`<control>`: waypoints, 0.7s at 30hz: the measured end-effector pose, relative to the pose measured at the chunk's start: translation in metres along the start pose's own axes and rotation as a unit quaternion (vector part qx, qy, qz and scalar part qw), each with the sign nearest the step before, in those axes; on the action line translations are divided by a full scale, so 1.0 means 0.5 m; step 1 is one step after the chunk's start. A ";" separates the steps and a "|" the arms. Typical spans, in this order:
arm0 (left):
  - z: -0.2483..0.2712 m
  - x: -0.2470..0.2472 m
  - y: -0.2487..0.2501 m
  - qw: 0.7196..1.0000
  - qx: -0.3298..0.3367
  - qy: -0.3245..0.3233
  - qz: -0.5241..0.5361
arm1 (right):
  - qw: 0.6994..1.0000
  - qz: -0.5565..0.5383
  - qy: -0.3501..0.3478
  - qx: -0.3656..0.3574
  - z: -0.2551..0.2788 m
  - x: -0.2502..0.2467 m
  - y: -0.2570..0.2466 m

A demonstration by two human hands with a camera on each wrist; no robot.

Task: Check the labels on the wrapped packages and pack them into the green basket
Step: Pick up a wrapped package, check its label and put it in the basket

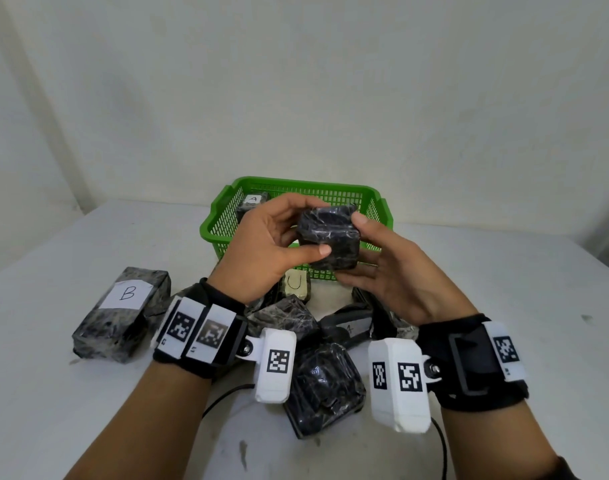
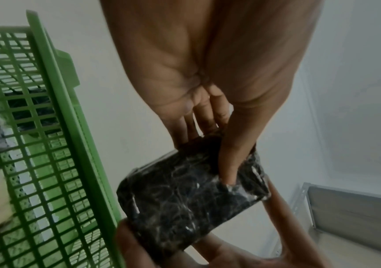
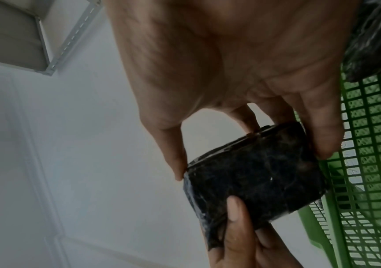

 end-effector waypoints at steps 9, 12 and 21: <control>0.006 0.014 -0.012 0.997 -0.032 -0.055 -0.044 | 0.997 0.018 0.033 -0.074 0.001 -0.011 -0.028; 0.007 0.007 -0.038 0.994 -0.099 -0.040 -0.017 | 0.994 0.028 0.049 -0.095 -0.006 -0.018 -0.030; 0.003 -0.008 -0.042 0.993 -0.119 0.011 -0.023 | 0.992 0.040 0.004 -0.117 -0.001 -0.007 -0.035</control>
Point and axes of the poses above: each hand's wrist, its own z-axis away from the middle knuckle, its own x-axis out of the palm, y = z × x, the point moved 9 cm from there along -z, towards the middle knuckle, and after that the axes turned 6 degrees about y, right-handed, at the moved point
